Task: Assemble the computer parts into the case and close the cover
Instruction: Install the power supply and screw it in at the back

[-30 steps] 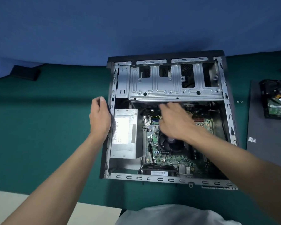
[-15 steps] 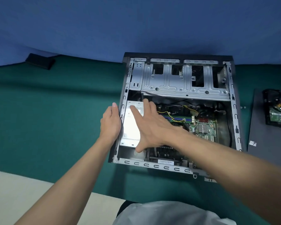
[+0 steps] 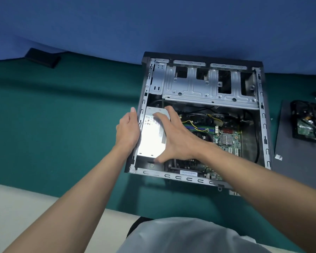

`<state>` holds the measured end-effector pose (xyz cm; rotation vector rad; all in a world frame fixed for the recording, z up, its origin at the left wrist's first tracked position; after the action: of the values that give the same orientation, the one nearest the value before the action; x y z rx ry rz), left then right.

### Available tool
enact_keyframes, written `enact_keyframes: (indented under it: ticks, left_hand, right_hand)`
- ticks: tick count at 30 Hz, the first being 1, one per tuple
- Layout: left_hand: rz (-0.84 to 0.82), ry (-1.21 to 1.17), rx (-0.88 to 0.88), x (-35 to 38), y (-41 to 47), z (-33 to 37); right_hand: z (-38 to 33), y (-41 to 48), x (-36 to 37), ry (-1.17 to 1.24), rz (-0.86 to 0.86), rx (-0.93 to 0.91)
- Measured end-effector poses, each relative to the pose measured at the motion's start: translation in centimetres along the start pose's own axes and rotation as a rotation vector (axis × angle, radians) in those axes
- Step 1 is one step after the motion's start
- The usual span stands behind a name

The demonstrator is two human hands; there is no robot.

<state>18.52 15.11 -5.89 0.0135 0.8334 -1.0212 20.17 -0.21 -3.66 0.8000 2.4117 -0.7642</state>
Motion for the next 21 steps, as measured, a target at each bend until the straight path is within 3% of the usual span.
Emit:
enact_keyframes:
  ticks: [2, 3, 5, 6, 9, 14, 21]
  left_hand:
    - [0.008, 0.015, 0.0, -0.1, -0.1, 0.0]
    - [0.01, 0.018, 0.001, -0.1, -0.2, 0.1]
    - [0.014, 0.009, -0.004, -0.1, -0.3, 0.0]
    - [0.018, 0.002, -0.008, -0.1, -0.3, -0.1]
    - [0.025, -0.014, -0.017, -0.1, -0.2, -0.3]
    - [0.035, -0.014, -0.037, 0.0, -0.1, -0.4]
    - [0.034, 0.028, -0.028, 0.3, 0.0, -0.2]
  right_hand:
    - [0.5, 0.0, -0.5, 0.205, 0.075, 0.046]
    - [1.3, 0.0, -1.0, 0.347, 0.196, 0.124]
    - [4.0, -0.3, -0.8, 0.617, 0.429, 0.387]
    - [4.8, -0.2, 0.3, 0.717, 0.423, 0.519]
    - [4.3, 0.4, 5.0, 0.946, 0.12, 0.704]
    - [4.1, 0.9, 5.5, 1.087, 0.082, 0.624]
    - [5.1, -0.1, 5.9, 1.067, 0.061, 0.552]
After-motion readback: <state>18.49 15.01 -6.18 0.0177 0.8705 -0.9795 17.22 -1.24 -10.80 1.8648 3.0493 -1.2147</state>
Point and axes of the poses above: each hand's wrist, its own y-axis towards the middle knuckle, its own x-axis out of the palm, z = x × y, the point moved 8 cm from there along y, towards the middle knuckle, and after that the axes turned 4 degrees about y, right-handed, at the moved point
